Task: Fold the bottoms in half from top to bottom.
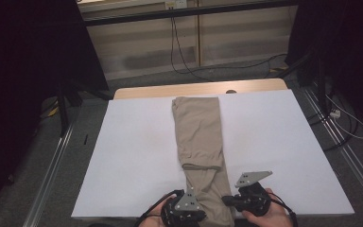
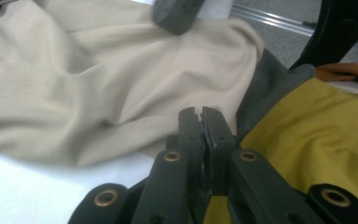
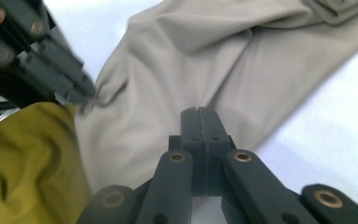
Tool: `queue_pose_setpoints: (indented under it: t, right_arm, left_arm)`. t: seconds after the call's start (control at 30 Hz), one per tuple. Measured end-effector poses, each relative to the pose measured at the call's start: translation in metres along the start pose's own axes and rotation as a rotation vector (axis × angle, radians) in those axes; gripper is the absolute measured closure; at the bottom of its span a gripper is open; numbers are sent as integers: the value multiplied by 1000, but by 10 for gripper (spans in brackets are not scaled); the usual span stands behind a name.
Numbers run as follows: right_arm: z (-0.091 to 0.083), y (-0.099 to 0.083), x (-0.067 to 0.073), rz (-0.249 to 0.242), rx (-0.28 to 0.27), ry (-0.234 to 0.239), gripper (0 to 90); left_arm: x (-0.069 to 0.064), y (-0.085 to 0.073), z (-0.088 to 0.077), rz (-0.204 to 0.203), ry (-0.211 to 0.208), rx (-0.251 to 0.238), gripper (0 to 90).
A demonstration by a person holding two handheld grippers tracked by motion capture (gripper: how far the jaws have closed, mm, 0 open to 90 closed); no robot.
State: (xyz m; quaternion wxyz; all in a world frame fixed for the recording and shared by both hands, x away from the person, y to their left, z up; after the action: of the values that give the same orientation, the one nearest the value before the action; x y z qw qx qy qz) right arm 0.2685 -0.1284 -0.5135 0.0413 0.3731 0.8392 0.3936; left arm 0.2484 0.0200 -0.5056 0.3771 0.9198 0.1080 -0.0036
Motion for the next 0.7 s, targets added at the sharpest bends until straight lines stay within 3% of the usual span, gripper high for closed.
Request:
queue_pose_setpoints:
  t: [0.07, 0.17, 0.23, 0.3, 0.43, 0.5, 0.53, 0.6, 0.7]
  right_arm:
    - [-6, -5, 3, -1, 1, -1, 900]
    - [-12, -14, 6, 5, 8, 2, 900]
    - [-14, -20, 6, 8, 14, -7, 900]
    - [-17, -22, 6, 14, 15, -8, 900]
    - [-23, -19, 6, 17, -3, -16, 891]
    - [-23, -17, 3, 26, -2, -23, 764]
    - [-23, -16, 1, 26, -10, -33, 759]
    - [-22, -10, -4, 17, -32, -42, 713]
    - [-14, 5, -14, 1, -55, -69, 673]
  left_arm:
    - [-5, -2, -2, -14, -24, -5, 876]
    - [-7, -7, -2, -6, -19, 20, 865]
    - [-5, -3, -2, -33, -36, -9, 781]
    - [1, 1, -5, -20, -11, -24, 759]
    - [20, 3, -4, -44, 78, -40, 608]
    - [29, 3, 0, -44, 110, -36, 591]
    - [33, 3, 1, -30, 114, -24, 569]
    - [37, 2, 6, -27, 127, -28, 609]
    - [37, 0, 7, -61, 122, -19, 680]
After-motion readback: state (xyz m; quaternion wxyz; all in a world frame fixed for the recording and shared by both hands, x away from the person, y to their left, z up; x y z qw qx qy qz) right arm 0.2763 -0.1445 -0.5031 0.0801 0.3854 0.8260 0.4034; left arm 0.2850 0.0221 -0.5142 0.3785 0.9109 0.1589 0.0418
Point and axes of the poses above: each handheld gripper's, and its own axes: z roughly forward along the jaws, y roughly out of its top, x roughly to its left, the point moved 8 cm from there along z, roughly forward along the jaws, and after that the axes turned 1 degree about -x, right-handed, at the moved point
